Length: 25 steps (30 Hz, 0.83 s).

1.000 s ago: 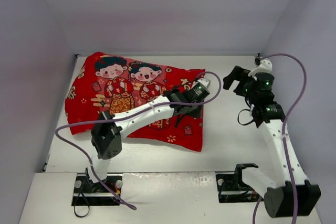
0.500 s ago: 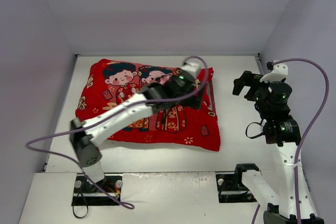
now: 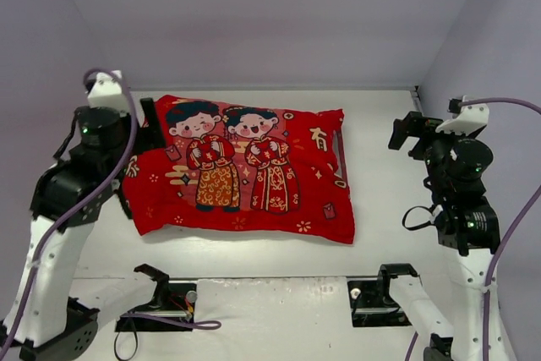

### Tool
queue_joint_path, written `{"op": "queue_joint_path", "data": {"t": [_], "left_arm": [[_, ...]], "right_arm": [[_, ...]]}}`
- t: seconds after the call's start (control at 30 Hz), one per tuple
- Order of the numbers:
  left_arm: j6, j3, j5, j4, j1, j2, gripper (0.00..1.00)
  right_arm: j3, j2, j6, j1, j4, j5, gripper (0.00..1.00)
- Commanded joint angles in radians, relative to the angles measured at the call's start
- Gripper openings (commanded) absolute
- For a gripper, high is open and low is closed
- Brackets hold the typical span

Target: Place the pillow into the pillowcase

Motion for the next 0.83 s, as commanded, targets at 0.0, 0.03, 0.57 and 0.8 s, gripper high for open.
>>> {"op": "queue_joint_path", "data": {"t": [0.0, 0.03, 0.57, 0.8], "left_arm": [[0.098, -0.001, -0.161, -0.085, 0.009, -0.041, 0.80], [0.094, -0.008, -0.177, -0.094, 0.009, -0.078, 0.80], [-0.011, -0.195, -0.240, -0.093, 0.008, -0.368, 0.80], [-0.046, -0.247, -0.201, -0.102, 0.008, -0.393, 0.80]], "right_arm": [[0.059, -0.020, -0.020, -0.006, 0.058, 0.039, 1.00], [0.065, -0.025, -0.023, -0.006, 0.058, 0.039, 1.00], [0.084, -0.016, -0.064, 0.088, 0.058, 0.101, 1.00], [0.068, -0.014, -0.061, 0.128, 0.059, 0.109, 1.00]]}}
